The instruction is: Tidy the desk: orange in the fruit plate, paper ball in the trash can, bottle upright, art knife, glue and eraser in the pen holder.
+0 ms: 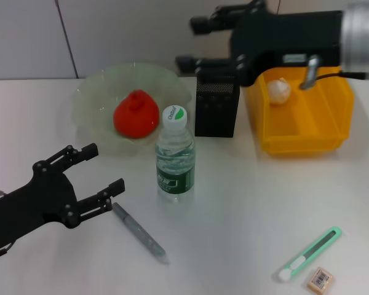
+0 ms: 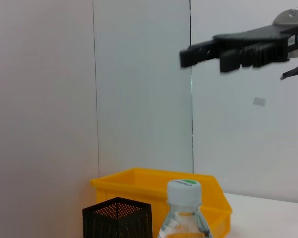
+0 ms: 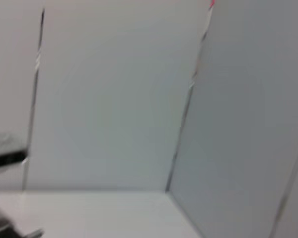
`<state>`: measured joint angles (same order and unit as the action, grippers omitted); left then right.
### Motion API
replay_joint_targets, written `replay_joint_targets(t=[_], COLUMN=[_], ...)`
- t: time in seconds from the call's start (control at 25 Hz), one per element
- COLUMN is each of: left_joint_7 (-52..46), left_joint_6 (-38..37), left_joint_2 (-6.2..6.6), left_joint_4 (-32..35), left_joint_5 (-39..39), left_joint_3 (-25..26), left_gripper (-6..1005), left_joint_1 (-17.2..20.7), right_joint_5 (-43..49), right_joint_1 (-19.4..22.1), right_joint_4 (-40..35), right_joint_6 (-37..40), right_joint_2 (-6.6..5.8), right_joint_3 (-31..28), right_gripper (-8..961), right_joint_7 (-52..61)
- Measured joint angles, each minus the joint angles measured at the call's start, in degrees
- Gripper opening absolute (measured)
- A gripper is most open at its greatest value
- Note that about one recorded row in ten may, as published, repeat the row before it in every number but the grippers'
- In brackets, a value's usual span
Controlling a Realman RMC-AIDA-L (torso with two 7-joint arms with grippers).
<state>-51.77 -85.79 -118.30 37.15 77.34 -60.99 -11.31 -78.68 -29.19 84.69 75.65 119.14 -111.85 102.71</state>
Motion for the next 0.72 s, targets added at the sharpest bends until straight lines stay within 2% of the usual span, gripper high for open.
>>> replay_joint_targets(t=[0.08,0.28,0.44,0.48,0.72], left_joint_7=[-0.1,-0.15,-0.16,-0.17,-0.17], left_joint_6=[0.04,0.02,0.0,0.0,0.2], left_joint_2=[-0.01,-0.06,-0.14,-0.15,-0.17], left_joint_4=[-0.12,-1.31,-1.58,-1.92,-2.48], left_joint_5=[0.0,-0.01,-0.17,-0.36,-0.58], left_joint_3=[0.31,1.38,1.53,1.55,1.58], left_gripper=[827,827,827,827,827], left_joint_1=[0.07,-0.22,-0.29,-0.29,-0.29], right_joint_5=[-5.73,-13.02,-17.31,-18.14,-18.45], right_joint_1=[3.33,6.89,8.19,8.42,8.67], right_joint_4=[-1.27,-5.63,-14.03,-18.66,-27.16], right_joint_6=[0.63,3.9,10.33,12.73,16.14], right_joint_2=[0.01,-0.05,-0.04,-0.03,-0.16], right_joint_3=[-2.53,-6.33,-12.44,-15.24,-19.86], right_gripper=[639,639,640,640,639], right_joint_7=[-3.73,-9.12,-15.14,-18.08,-23.94])
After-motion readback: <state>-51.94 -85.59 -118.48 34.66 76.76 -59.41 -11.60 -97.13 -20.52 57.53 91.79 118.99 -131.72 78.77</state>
